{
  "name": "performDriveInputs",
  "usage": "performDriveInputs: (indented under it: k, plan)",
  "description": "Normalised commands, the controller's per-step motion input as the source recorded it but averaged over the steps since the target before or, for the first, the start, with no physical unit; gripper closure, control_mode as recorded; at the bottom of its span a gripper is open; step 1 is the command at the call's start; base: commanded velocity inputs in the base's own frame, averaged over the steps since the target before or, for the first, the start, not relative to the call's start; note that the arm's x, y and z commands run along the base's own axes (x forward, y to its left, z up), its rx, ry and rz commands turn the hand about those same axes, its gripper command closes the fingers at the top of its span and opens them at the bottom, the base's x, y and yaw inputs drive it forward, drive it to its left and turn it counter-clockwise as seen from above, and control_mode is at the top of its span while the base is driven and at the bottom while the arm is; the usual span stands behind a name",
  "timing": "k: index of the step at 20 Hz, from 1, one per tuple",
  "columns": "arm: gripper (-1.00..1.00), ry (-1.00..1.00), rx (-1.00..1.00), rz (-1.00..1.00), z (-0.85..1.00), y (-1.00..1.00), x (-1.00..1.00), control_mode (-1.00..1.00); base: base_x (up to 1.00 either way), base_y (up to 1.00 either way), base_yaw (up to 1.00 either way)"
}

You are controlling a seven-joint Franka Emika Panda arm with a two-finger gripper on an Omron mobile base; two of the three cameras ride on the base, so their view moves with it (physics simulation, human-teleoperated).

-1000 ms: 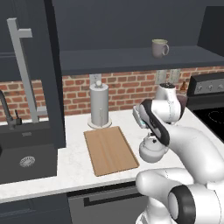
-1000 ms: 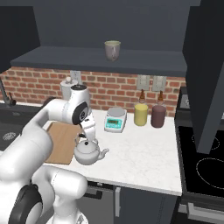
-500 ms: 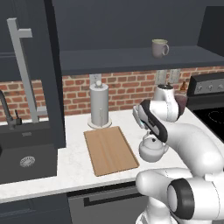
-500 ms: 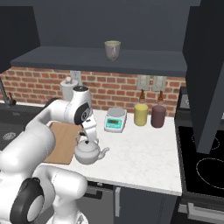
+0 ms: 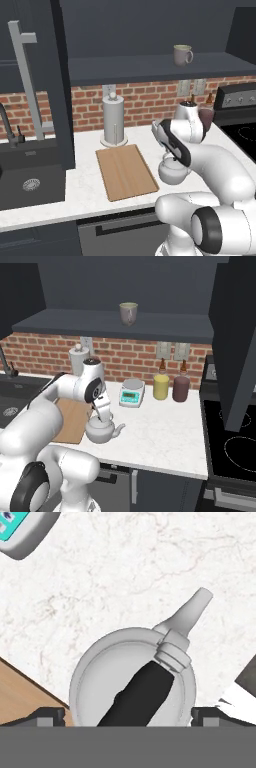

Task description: Pick the kettle from the counter and place it on the tray. Then pick the mug from the cabinet and place it on the tray. Then close the cabinet doors.

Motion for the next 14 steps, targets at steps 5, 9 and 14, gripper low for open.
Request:
performDriveInputs:
  k: [5,9,14]
  plan:
    - [1.0,0.0,0.0,0.0,-0.12,0.0,0.0,-1.0,0.0,0.0,0.0]
    - [1.0,0.0,0.0,0.0,0.0,0.0,-0.16,-1.0,0.0,0.0,0.0]
    - [1.0,0.0,0.0,0.0,0.14,0.02,-0.1,-1.0,0.0,0.0,0.0]
